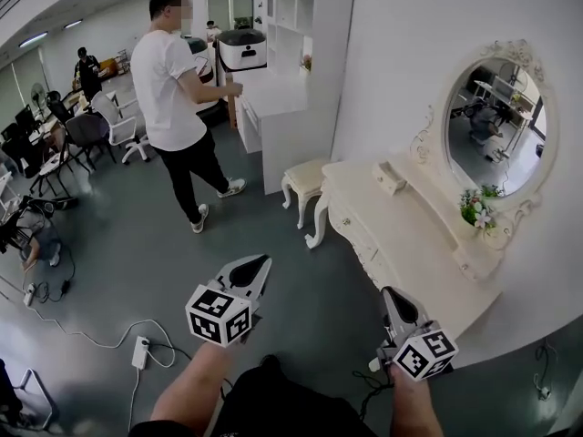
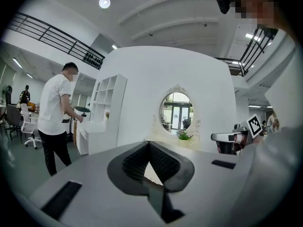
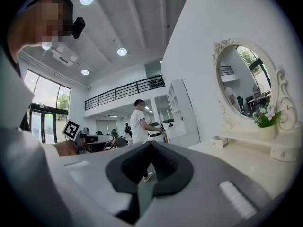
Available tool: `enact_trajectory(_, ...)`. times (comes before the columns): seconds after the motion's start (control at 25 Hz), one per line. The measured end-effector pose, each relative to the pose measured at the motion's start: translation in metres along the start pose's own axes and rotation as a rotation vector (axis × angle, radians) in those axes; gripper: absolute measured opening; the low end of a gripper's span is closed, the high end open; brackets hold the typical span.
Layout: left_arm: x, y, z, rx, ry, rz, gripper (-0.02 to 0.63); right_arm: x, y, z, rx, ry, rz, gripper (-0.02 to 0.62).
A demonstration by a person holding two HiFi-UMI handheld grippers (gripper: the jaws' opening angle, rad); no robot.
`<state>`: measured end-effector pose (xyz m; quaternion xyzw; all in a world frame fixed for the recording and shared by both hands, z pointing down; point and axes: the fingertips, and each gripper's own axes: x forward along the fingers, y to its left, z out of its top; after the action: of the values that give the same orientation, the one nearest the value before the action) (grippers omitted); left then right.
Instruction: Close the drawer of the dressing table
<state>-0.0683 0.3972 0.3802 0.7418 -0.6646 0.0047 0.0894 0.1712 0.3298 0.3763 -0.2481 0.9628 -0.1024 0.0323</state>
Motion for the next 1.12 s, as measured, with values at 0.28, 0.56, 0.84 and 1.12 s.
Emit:
enact_trajectory(0.28, 0.029, 0.012, -0.006, -0.014, 0.012, -0.033, 0.003, 0.021, -0.011, -0.001, -0.018, 0.021, -0.001, 0.010)
enact_trajectory(0.56, 0.093, 0.048, 0.007, -0.022, 0.002, -0.059, 0.003, 0.074, -0.051, 0.013, -0.046, 0.028, -0.032, 0.010)
enact_trajectory(0.84, 0.159, 0.096, 0.021, -0.021, 0.028, -0.101, 0.003, 0.146, -0.082, 0.014, -0.027, 0.053, -0.059, 0.010)
enact_trajectory(1.12, 0.209, 0.152, 0.036, 0.001, 0.029, -0.114, 0.003, 0.220, -0.101, 0.016, -0.033, 0.083, -0.084, 0.011)
